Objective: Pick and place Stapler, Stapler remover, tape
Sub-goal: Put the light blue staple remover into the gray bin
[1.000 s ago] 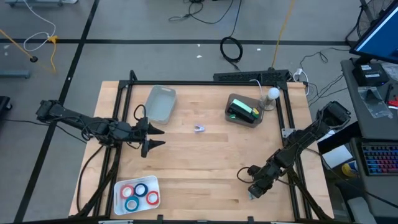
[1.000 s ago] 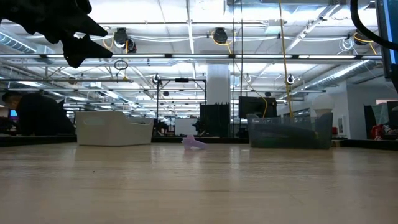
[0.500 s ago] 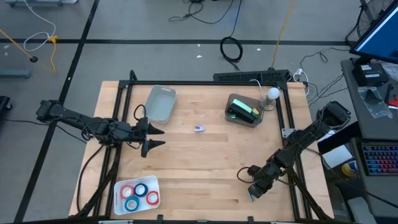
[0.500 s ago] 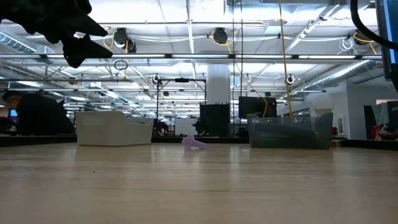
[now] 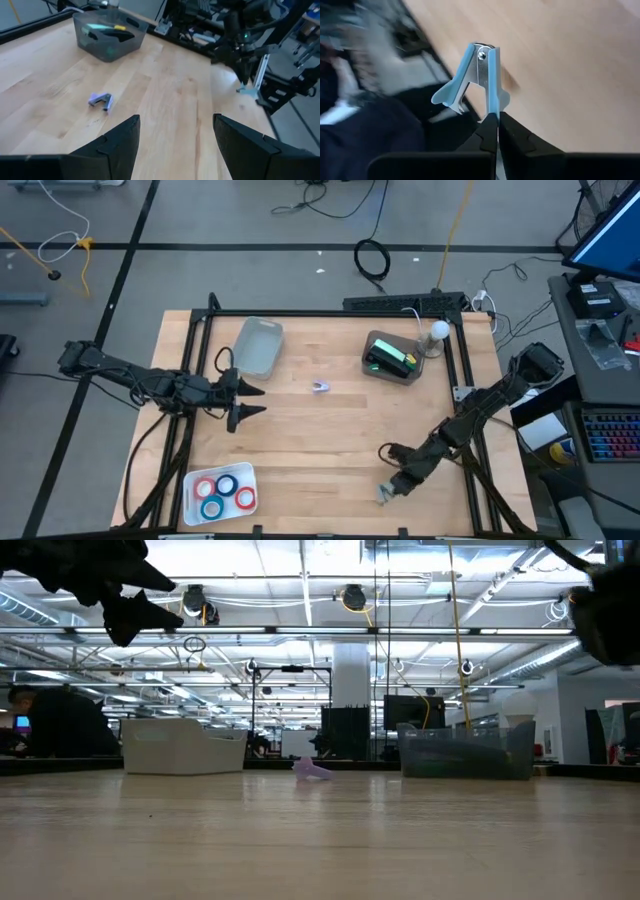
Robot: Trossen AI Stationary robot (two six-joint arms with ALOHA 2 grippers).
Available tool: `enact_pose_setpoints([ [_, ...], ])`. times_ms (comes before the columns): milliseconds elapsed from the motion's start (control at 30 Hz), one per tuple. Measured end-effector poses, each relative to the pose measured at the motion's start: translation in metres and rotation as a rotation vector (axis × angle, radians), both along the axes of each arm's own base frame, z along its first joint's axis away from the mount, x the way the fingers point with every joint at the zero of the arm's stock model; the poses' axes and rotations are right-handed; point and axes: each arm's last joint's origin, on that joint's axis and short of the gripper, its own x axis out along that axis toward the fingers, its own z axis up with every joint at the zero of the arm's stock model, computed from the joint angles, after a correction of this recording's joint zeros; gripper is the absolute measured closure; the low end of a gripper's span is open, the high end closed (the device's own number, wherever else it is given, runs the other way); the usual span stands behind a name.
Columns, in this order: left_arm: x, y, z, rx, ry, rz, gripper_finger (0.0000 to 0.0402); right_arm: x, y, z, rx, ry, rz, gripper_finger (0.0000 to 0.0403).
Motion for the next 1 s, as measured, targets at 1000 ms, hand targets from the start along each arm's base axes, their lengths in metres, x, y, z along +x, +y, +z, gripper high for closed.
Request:
enact_pose_setpoints([
  [1000, 0.024, -0.004, 0.017, -0.141, -0.259, 0.119, 0.0144, 0.081, -0.129, 0.051, -0.383, -0.851, -0.343, 0.0403],
])
